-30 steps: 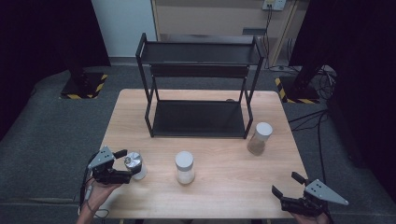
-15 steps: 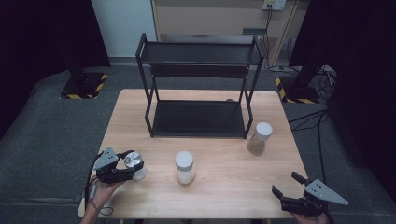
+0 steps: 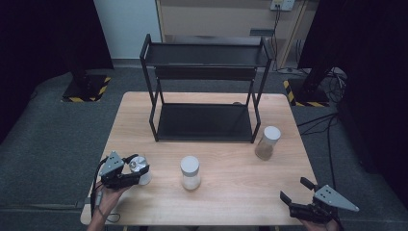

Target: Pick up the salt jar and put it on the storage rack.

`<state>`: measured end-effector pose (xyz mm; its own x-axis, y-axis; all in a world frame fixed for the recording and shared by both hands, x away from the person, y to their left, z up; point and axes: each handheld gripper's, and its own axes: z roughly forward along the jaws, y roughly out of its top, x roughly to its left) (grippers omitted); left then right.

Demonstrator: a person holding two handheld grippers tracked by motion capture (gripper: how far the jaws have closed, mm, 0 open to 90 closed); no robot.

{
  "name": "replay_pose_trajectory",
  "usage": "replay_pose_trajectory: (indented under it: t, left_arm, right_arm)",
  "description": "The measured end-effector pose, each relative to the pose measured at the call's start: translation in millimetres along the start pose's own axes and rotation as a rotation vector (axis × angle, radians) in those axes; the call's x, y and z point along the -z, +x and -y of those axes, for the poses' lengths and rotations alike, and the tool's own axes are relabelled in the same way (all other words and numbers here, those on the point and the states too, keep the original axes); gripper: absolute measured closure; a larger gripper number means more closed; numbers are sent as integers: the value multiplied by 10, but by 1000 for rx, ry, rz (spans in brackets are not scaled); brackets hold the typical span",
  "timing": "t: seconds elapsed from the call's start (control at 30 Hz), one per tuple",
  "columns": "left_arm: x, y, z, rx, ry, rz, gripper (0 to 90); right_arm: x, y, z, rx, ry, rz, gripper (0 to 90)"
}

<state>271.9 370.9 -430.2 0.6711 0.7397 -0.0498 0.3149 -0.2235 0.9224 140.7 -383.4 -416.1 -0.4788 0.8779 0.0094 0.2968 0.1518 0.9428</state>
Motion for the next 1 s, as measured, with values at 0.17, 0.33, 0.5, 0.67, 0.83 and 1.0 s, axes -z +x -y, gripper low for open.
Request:
replay_pose_trajectory:
  t: [0.17,0.33,0.5,0.67,0.83,1.0]
  left_arm:
    - [-26,-41,-73,-2,2,-5,333]
    - [-64,-75,-142,-7,0,-5,333]
    - [-119,-107,-198,-1,-2,-8,333]
    - [-172,-132,-256,-1,-7,-6,333]
    - [-232,-158,-331,-6,-6,-6,333]
    - [-298,-182,-404,0,-5,-3,333]
  right_arm:
    - [0,-2,2,-2,-1,0,55]
    - [1,0,3,-2,-2,0,55]
    - [0,-3,4,-3,-2,-1,55]
    - [1,-4,5,-4,-3,-1,55]
    - [0,-6,7,-2,-4,-2,56]
    - [2,-7,8,-3,-5,-2,56]
